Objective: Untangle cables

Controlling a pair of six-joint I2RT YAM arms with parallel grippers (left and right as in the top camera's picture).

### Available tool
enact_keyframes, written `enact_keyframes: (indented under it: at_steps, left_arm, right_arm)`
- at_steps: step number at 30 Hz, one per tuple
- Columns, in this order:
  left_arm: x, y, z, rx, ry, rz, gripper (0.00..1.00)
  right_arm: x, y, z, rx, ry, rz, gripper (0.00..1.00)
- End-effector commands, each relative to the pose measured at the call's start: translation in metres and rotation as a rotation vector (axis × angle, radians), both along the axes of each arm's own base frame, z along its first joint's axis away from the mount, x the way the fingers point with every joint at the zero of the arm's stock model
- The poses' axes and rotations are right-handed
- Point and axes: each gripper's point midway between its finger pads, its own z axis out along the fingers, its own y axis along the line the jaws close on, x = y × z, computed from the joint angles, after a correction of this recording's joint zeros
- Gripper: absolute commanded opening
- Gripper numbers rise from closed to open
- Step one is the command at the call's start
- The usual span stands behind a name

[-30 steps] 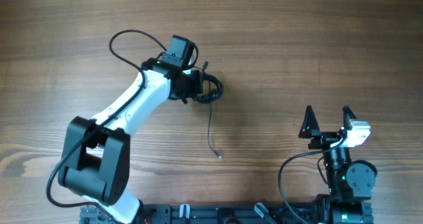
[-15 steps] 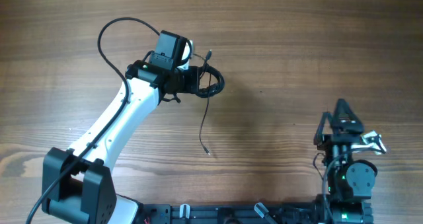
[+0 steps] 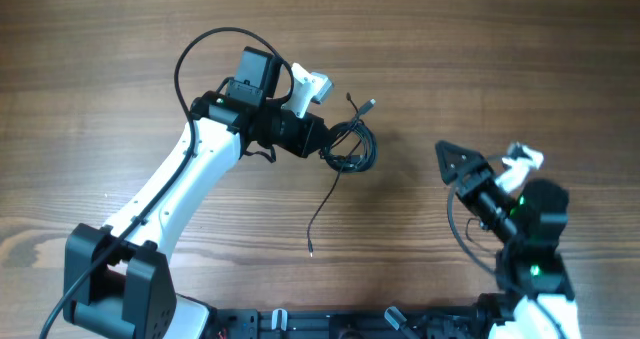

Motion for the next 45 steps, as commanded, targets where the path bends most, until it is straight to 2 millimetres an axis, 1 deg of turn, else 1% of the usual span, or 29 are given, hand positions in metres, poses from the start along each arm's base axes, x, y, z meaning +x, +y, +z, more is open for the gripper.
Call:
enact_keyframes:
  at_steps: [1, 3, 4, 5, 6, 7, 9, 10, 12, 13, 15, 17, 18, 19, 21, 22, 23, 24, 27, 30, 32, 33, 35, 36, 38, 39, 41, 42, 45]
  left_arm:
    - [0.013, -0.01, 0.026, -0.109, 0.058, 0.122, 0.04]
    - [0.03, -0.008, 0.029, -0.128, 0.13, 0.295, 0.04]
    - [0.038, -0.004, 0.027, -0.124, 0.152, 0.377, 0.04]
    - [0.047, 0.001, 0.026, -0.118, 0.178, 0.474, 0.04]
    - [0.053, 0.007, 0.023, -0.117, 0.218, 0.578, 0.04]
    - [0.057, 0.01, 0.023, -0.13, 0.267, 0.655, 0.04]
    - [0.057, 0.009, 0.023, -0.181, 0.399, 0.78, 0.04]
    - [0.056, 0.008, 0.024, -0.196, 0.434, 0.799, 0.04]
    - [0.051, 0.002, 0.027, -0.215, 0.468, 0.769, 0.04]
    - [0.048, -0.001, 0.029, -0.226, 0.484, 0.749, 0.04]
    - [0.048, -0.001, 0.029, -0.225, 0.481, 0.746, 0.04]
    - [0.048, -0.001, 0.029, -0.21, 0.428, 0.7, 0.04]
    - [0.048, -0.001, 0.029, -0.209, 0.425, 0.697, 0.04]
    - [0.049, 0.0, 0.028, -0.205, 0.42, 0.703, 0.04]
    - [0.053, 0.005, 0.026, -0.18, 0.369, 0.701, 0.04]
    - [0.054, 0.006, 0.024, -0.145, 0.287, 0.65, 0.04]
    - [0.055, 0.007, 0.022, -0.09, 0.158, 0.55, 0.04]
    - [0.057, 0.008, 0.021, -0.063, 0.107, 0.519, 0.04]
    - [0.057, 0.008, 0.021, -0.053, 0.081, 0.492, 0.04]
    - [0.057, 0.008, 0.021, -0.051, 0.072, 0.485, 0.04]
    - [0.058, 0.007, 0.022, -0.053, 0.066, 0.485, 0.04]
    - [0.062, 0.013, 0.02, -0.026, 0.043, 0.512, 0.04]
    - [0.068, 0.021, 0.017, 0.01, 0.013, 0.553, 0.04]
    - [0.07, 0.021, 0.018, 0.007, 0.006, 0.554, 0.04]
    - [0.075, 0.012, 0.027, -0.024, -0.04, 0.531, 0.04]
    - [0.075, 0.002, 0.034, -0.046, -0.085, 0.483, 0.04]
    - [0.073, -0.016, 0.042, -0.076, -0.125, 0.438, 0.04]
    - [0.071, -0.023, 0.044, -0.081, -0.147, 0.412, 0.04]
    - [0.062, -0.038, 0.047, -0.082, -0.179, 0.353, 0.04]
  right_arm:
    - [0.009, 0.026, 0.017, 0.07, 0.007, 0.179, 1.0]
    - [0.008, 0.033, -0.003, 0.183, 0.145, 0.184, 1.0]
    - [0.005, 0.04, -0.007, 0.185, 0.148, 0.248, 1.0]
    - [-0.001, 0.054, 0.0, 0.152, 0.053, 0.396, 1.0]
    - [-0.009, 0.068, 0.012, 0.124, -0.072, 0.552, 0.96]
    - [-0.012, 0.077, 0.016, 0.11, -0.127, 0.622, 0.96]
    - [-0.015, 0.097, 0.016, 0.036, -0.222, 0.707, 0.96]
    - [-0.015, 0.105, 0.016, 0.011, -0.245, 0.719, 0.95]
    - [-0.01, 0.127, 0.017, -0.051, -0.3, 0.715, 0.94]
    - [-0.002, 0.136, 0.011, -0.112, -0.302, 0.654, 0.87]
    - [0.01, 0.137, 0.002, -0.181, -0.286, 0.561, 0.65]
    - [0.015, 0.135, 0.003, -0.182, -0.278, 0.521, 0.5]
    - [0.015, 0.135, 0.002, -0.159, -0.256, 0.513, 0.36]
    - [0.015, 0.135, 0.002, -0.125, -0.228, 0.499, 0.17]
    - [0.016, 0.135, 0.005, -0.069, -0.194, 0.474, 0.08]
    - [0.019, 0.133, 0.006, -0.061, -0.187, 0.449, 0.04]
    - [0.025, 0.127, 0.003, -0.085, -0.183, 0.407, 0.05]
    - [0.028, 0.122, -0.001, -0.111, -0.176, 0.378, 0.05]
    - [0.029, 0.121, 0.002, -0.149, -0.179, 0.38, 0.04]
    - [0.027, 0.12, 0.015, -0.173, -0.073, 0.395, 0.05]
    - [0.025, 0.119, 0.028, -0.203, -0.044, 0.406, 0.05]
    - [0.028, 0.12, 0.052, -0.24, -0.064, 0.425, 0.04]
    - [0.033, 0.126, 0.077, -0.231, -0.139, 0.448, 0.05]
    - [0.037, 0.127, 0.088, -0.227, -0.186, 0.438, 0.05]
    - [0.046, 0.129, 0.098, -0.22, -0.241, 0.424, 0.04]
    - [0.048, 0.131, 0.097, -0.218, -0.243, 0.426, 0.05]
    - [0.051, 0.133, 0.085, -0.213, -0.201, 0.43, 0.05]
    - [0.052, 0.133, 0.078, -0.207, -0.171, 0.428, 0.05]
    - [0.051, 0.131, 0.07, -0.217, -0.136, 0.425, 0.05]
